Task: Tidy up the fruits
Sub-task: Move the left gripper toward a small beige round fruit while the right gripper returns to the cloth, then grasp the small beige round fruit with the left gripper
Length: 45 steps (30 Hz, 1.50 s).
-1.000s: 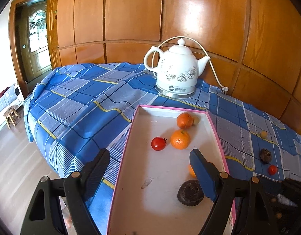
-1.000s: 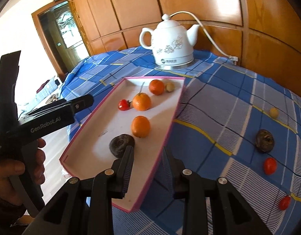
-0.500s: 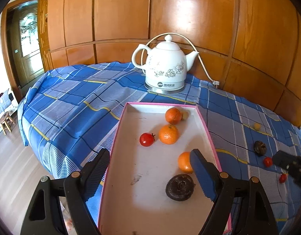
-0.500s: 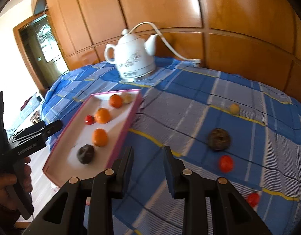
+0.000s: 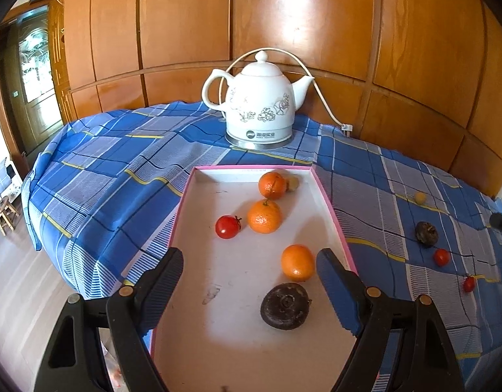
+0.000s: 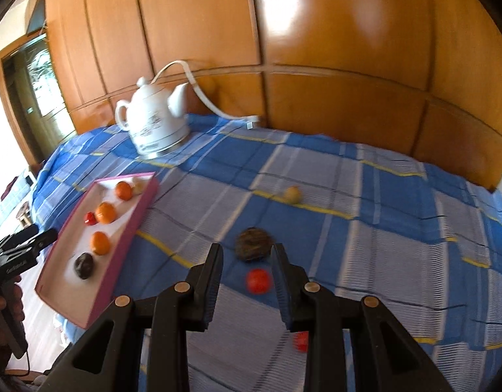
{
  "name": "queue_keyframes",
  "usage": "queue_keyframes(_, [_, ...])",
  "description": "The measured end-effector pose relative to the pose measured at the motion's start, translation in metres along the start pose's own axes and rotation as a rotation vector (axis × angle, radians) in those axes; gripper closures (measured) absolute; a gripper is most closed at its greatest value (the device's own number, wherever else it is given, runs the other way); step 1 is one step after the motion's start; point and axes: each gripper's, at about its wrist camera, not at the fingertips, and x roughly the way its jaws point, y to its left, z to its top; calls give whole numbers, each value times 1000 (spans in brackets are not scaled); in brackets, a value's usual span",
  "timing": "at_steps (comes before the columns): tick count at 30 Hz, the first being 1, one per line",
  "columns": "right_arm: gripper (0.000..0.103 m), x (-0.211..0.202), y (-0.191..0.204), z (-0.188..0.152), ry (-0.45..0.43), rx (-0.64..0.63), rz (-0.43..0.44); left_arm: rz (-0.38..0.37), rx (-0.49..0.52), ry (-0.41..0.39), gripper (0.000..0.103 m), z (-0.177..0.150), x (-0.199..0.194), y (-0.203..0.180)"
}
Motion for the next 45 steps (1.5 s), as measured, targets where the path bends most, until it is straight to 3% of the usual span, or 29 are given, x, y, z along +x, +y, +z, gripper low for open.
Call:
queue_keyframes(7, [73, -15, -39, 10, -22, 6, -102, -21, 26, 22, 20, 4, 2, -9])
queue_keyframes(11, [73, -21, -68, 17, -32, 24, -155, -28, 54, 35, 28, 12, 4, -18])
queue_keyframes(17, [73, -10, -112, 15, 6, 76, -200, -120, 86, 63, 32, 28, 7, -36])
queue_keyframes(23, [73, 9, -142, -2, 63, 191, -163, -257, 102, 140, 32, 42, 20, -68])
queue_keyframes(30, [73, 8, -142, 0, 60, 195, -115, -391, 144, 194, 37, 59, 42, -126])
queue_keyframes(35, [73, 11, -137, 2, 75, 175, -98, -443, 221, 230, 38, 69, 71, -181])
queue_keyframes(42, [73, 16, -138, 0, 105, 197, -76, -501, 287, 264, 58, 80, 111, -246])
queue_keyframes(45, [73, 16, -139, 0, 109, 210, -56, -495, 322, 264, 58, 85, 126, -271])
